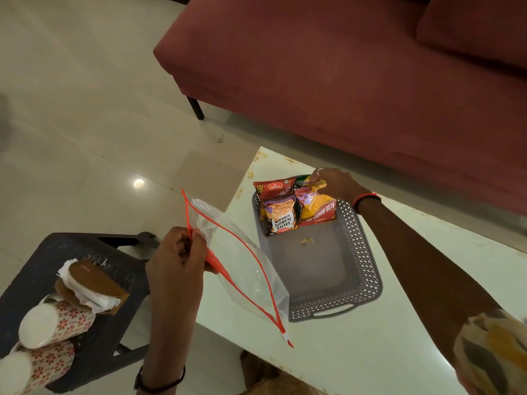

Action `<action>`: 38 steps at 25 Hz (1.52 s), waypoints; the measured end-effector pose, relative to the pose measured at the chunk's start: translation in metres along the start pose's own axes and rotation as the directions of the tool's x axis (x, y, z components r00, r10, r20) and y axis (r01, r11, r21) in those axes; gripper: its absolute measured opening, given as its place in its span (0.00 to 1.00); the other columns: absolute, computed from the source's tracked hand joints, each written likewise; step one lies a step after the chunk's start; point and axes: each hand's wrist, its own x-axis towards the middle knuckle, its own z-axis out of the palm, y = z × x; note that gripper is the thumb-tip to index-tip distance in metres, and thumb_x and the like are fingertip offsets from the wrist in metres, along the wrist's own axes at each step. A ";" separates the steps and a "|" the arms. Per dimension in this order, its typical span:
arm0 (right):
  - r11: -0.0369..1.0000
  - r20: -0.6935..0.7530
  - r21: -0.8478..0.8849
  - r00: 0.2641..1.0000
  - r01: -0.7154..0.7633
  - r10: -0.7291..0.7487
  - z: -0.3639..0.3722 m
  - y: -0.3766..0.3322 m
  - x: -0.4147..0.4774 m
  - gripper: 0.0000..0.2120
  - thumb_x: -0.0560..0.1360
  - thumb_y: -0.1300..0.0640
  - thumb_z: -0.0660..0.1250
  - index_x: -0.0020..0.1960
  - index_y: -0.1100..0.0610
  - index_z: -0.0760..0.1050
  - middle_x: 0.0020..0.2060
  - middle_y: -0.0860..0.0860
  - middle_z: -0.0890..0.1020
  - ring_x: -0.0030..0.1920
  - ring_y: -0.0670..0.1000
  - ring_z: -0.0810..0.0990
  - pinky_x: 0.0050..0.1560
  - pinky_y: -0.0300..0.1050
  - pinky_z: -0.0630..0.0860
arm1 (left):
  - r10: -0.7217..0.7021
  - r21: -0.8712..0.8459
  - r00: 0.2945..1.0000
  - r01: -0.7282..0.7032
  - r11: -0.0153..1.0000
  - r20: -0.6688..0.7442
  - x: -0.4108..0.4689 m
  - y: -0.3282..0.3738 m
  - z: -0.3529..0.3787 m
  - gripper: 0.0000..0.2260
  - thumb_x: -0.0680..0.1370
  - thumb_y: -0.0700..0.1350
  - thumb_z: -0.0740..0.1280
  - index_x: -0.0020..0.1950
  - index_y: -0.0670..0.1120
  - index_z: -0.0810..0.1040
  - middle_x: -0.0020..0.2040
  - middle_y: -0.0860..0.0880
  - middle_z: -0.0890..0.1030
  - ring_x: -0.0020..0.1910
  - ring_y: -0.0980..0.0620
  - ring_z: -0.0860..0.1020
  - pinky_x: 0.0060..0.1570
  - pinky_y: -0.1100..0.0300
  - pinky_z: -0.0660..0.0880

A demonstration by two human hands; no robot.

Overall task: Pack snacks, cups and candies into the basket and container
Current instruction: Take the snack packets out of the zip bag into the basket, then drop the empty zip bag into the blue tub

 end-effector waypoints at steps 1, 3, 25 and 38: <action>0.999 -0.110 0.049 0.994 0.000 0.006 -0.002 -0.005 -0.008 0.16 0.74 0.63 0.66 0.62 0.57 0.73 0.63 0.56 0.76 0.65 0.57 0.73 0.65 0.57 0.69 | -0.002 0.004 1.000 0.002 1.000 -0.001 0.000 0.000 0.000 0.09 0.77 0.45 0.62 0.44 0.39 0.75 0.35 0.48 0.77 0.32 0.62 0.75 0.26 0.74 0.69; 0.969 -0.311 0.247 0.948 0.010 0.069 -0.001 -0.022 -0.039 0.18 0.74 0.70 0.60 0.62 0.60 0.74 0.63 0.57 0.77 0.63 0.57 0.75 0.61 0.48 0.73 | -0.013 0.004 1.000 0.013 1.000 -0.009 -0.002 0.000 0.000 0.09 0.77 0.45 0.62 0.46 0.40 0.75 0.37 0.48 0.78 0.33 0.61 0.76 0.30 0.71 0.70; 0.506 -0.551 0.703 0.832 0.500 -0.056 0.004 -0.072 -0.398 0.36 0.68 0.80 0.61 0.53 0.38 0.73 0.56 0.26 0.75 0.56 0.27 0.74 0.54 0.20 0.69 | -0.305 -0.135 0.766 0.451 0.882 0.566 -0.075 0.029 -0.038 0.27 0.68 0.67 0.60 0.62 0.55 0.68 0.62 0.50 0.70 0.58 0.49 0.72 0.60 0.48 0.68; 0.335 -0.377 0.904 0.863 0.265 0.337 0.096 -0.080 -0.576 0.21 0.72 0.65 0.66 0.59 0.45 0.74 0.51 0.43 0.84 0.55 0.42 0.81 0.58 0.42 0.77 | -0.289 0.094 0.353 0.479 0.873 0.890 -0.296 0.011 0.006 0.11 0.73 0.33 0.65 0.52 0.41 0.80 0.49 0.39 0.80 0.46 0.43 0.77 0.48 0.51 0.75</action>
